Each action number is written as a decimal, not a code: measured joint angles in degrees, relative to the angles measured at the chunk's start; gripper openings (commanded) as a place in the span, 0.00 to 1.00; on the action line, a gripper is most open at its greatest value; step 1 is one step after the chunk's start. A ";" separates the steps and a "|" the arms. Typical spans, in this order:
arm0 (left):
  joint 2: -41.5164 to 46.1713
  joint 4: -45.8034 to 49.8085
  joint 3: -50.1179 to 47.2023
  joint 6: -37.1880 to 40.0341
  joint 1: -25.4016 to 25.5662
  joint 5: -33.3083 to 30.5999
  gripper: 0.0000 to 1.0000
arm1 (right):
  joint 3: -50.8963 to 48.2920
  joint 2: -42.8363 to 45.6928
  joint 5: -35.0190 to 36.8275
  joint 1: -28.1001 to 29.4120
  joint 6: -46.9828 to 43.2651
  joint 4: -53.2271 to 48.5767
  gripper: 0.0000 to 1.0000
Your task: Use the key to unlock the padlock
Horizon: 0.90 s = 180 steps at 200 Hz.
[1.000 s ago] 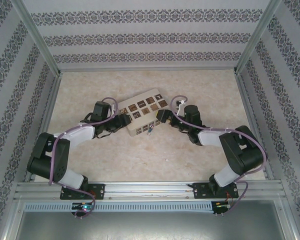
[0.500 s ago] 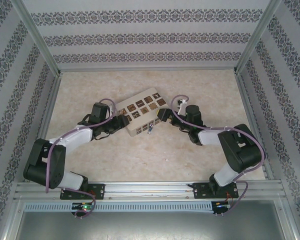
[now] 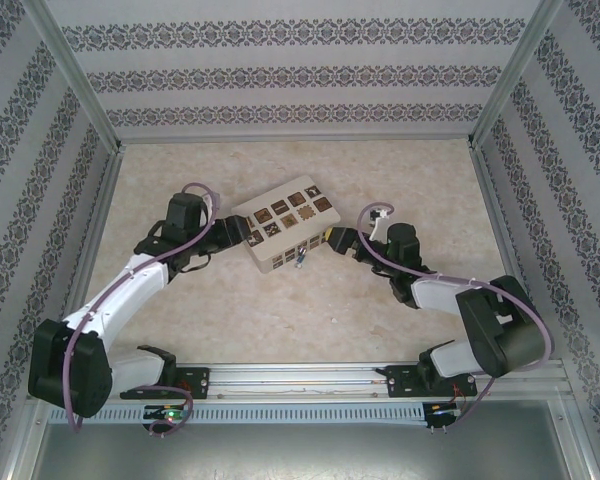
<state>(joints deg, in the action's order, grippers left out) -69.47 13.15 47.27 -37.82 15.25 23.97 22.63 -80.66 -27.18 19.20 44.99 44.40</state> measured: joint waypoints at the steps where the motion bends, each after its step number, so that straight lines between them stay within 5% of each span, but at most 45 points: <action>1: -0.02 0.11 0.17 0.04 0.00 0.02 0.56 | -0.02 0.04 -0.02 0.00 0.00 0.00 0.98; 180: -22.18 2.73 19.06 3.15 6.93 8.85 0.49 | -2.14 2.67 -1.01 -0.35 -0.02 0.02 0.98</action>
<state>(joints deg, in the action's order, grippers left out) -91.66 15.88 66.32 -34.68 22.17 32.82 20.49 -78.00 -28.18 18.85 44.97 44.42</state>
